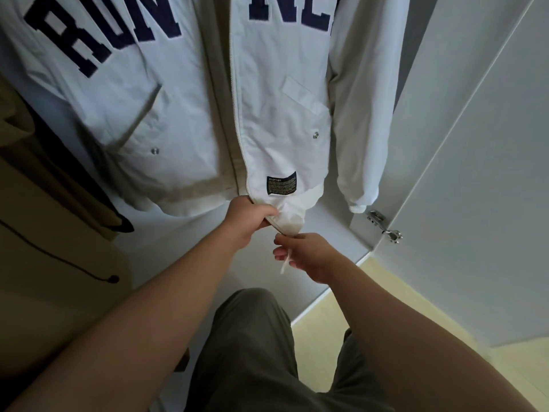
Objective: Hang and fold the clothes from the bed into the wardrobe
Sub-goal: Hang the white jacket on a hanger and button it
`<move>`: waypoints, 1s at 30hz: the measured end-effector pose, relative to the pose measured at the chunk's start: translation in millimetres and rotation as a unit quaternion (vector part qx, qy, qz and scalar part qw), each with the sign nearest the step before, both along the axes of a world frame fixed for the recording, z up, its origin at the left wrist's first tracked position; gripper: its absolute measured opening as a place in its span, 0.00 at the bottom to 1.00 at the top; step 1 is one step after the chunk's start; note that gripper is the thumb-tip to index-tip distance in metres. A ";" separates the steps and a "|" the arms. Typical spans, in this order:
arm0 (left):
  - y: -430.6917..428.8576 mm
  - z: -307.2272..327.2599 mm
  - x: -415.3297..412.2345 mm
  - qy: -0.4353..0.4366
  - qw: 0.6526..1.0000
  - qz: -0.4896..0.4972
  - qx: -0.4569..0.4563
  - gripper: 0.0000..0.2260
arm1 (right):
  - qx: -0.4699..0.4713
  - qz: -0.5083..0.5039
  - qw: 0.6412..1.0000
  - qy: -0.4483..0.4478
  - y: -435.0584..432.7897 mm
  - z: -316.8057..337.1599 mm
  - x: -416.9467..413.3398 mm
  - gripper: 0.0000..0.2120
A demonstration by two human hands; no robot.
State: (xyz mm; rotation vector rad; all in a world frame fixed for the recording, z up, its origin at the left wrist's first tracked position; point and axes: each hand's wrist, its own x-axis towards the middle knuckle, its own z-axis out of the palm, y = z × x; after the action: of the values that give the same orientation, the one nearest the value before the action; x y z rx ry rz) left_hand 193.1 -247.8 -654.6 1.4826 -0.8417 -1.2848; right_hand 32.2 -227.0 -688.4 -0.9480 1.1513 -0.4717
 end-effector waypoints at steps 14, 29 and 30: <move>-5.9 -8.9 17.1 -0.245 0.967 0.066 -0.016 0.03 | -0.017 -0.126 0.991 0.046 -5.2 -2.7 15.7 0.12; -21.1 -49.0 79.8 0.318 0.899 0.259 0.153 0.15 | -0.095 -0.173 0.962 0.190 -19.6 -16.0 -6.0 0.13; -25.6 -53.3 81.5 0.341 0.892 0.270 0.124 0.13 | -0.095 -0.173 0.961 0.196 -19.0 -17.7 -8.2 0.13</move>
State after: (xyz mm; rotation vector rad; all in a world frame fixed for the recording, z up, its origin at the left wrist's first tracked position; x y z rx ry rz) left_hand 274.6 -273.5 -707.9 1.1889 0.1981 -1.3593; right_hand 24.0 -246.0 -706.0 -1.0379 1.6690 -0.7058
